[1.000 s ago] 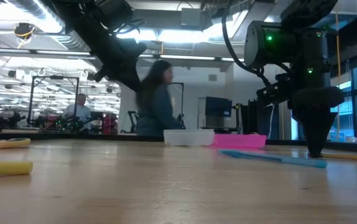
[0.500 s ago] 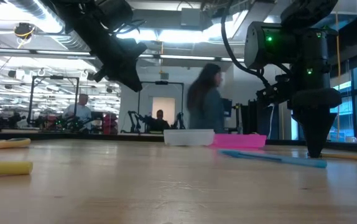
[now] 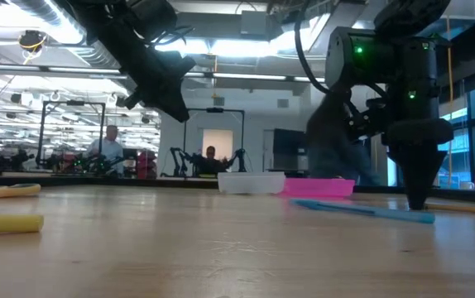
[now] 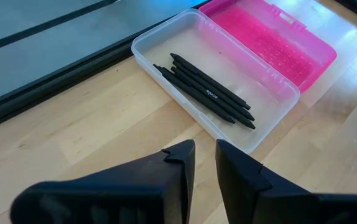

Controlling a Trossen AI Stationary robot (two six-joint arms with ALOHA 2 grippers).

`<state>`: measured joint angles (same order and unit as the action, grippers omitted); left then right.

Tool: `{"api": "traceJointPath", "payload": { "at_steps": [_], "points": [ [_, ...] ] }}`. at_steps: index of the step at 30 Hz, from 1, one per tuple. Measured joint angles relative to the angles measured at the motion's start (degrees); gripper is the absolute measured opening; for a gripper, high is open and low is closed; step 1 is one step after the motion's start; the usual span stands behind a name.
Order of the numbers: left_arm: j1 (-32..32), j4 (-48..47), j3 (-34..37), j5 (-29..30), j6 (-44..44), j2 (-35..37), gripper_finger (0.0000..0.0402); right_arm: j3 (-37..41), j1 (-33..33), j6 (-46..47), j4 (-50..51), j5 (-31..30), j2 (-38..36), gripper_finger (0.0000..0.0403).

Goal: Pick & place school supplies into a supply box
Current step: Put the yellow pencil into the transparent supply box

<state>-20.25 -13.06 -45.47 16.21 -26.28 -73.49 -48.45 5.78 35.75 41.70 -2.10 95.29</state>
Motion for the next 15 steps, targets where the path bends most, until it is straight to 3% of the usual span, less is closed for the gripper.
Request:
{"api": "traceJointPath", "payload": {
  "at_steps": [7, 15],
  "points": [
    [0.00, -0.02, 0.00, 0.00, 0.00, 0.00, 0.0058, 0.00, 0.00, 0.02, -0.23, 0.01, 0.01, 0.0083],
    [0.00, -0.02, 0.00, 0.00, 0.00, 0.00, 0.0056, 0.00, -0.02, -0.26, -0.28, 0.25, 0.01, 0.0055]
  ]
}}
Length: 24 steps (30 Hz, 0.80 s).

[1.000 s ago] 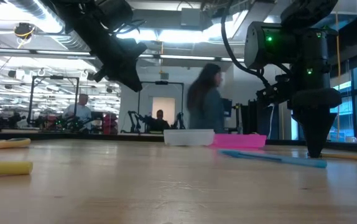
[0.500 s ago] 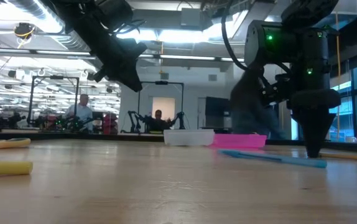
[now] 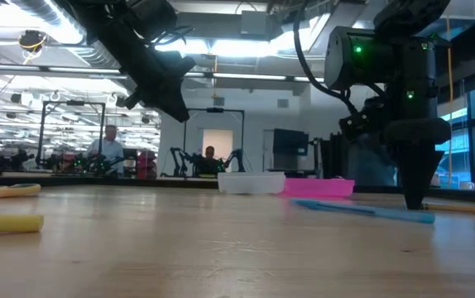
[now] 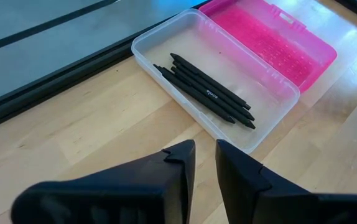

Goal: Pick & place school supplies into a supply box
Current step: Put the yellow pencil into the transparent supply box

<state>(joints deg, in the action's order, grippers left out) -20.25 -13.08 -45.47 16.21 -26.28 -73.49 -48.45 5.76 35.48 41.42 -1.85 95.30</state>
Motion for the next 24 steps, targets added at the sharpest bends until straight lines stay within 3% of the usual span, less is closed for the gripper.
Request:
{"api": "traceJointPath", "payload": {
  "at_steps": [9, 24],
  "points": [
    [0.01, 0.00, 0.00, 0.00, 0.00, 0.00, 0.0057, -0.02, -0.02, -0.35, 0.06, -0.07, -0.01, 0.0025],
    [0.02, 0.00, 0.00, 0.00, 0.00, 0.00, 0.0057, -5.63, -0.05, -2.05, 5.72, -0.31, -0.39, 0.0024]
  ]
}}
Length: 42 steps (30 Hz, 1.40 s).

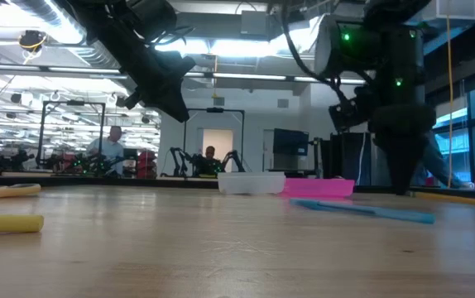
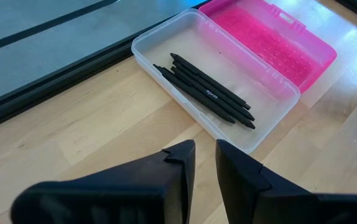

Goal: Pick & place school supplies into a supply box
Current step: Put the yellow pencil into the transparent supply box

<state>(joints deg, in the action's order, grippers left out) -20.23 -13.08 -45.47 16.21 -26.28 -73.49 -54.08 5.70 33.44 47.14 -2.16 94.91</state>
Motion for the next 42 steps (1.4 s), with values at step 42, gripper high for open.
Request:
{"api": "traceJointPath", "payload": {
  "at_steps": [42],
  "points": [
    [-0.01, -0.83, 0.00, -6.57, 0.00, 0.00, 0.0057, -29.38, -41.24, -16.65, -30.83, 15.54, 9.39, 0.0025]
  ]
}}
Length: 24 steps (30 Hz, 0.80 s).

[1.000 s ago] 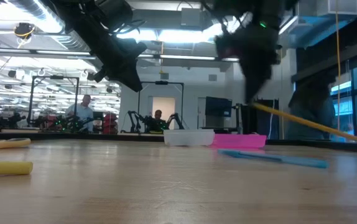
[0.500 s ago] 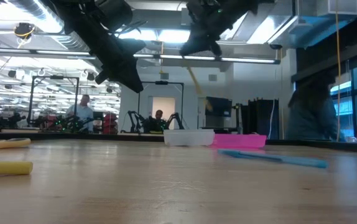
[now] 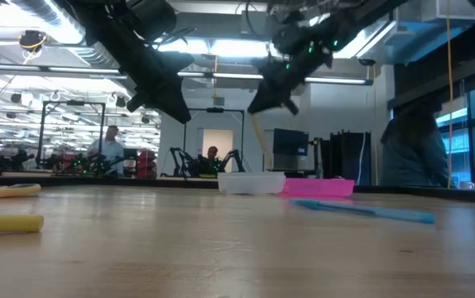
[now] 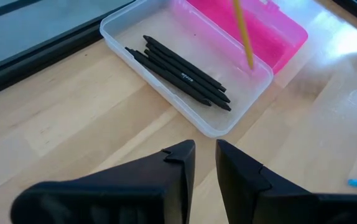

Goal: Pick & place school supplies into a supply box
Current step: Put the yellow pencil into the transparent supply box

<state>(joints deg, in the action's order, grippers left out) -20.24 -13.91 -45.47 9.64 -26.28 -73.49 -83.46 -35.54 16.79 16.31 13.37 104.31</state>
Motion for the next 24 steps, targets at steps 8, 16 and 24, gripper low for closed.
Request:
{"api": "traceJointPath", "payload": {
  "at_steps": [8, 16, 24],
  "points": [
    [0.01, 0.00, 0.00, -0.32, 0.00, 0.00, 0.0058, 0.00, -1.39, 1.02, -2.96, 2.28, 7.48, 0.0025],
    [0.00, -0.01, 0.00, -0.31, 0.03, 0.00, 0.0059, 0.00, -1.43, 2.89, -3.06, 2.22, 11.14, 0.0026],
    [0.00, 0.00, 0.00, -0.21, 1.03, 0.00, 0.0057, 0.00, -1.43, 3.77, -2.36, -0.14, 11.26, 0.0026]
  ]
}}
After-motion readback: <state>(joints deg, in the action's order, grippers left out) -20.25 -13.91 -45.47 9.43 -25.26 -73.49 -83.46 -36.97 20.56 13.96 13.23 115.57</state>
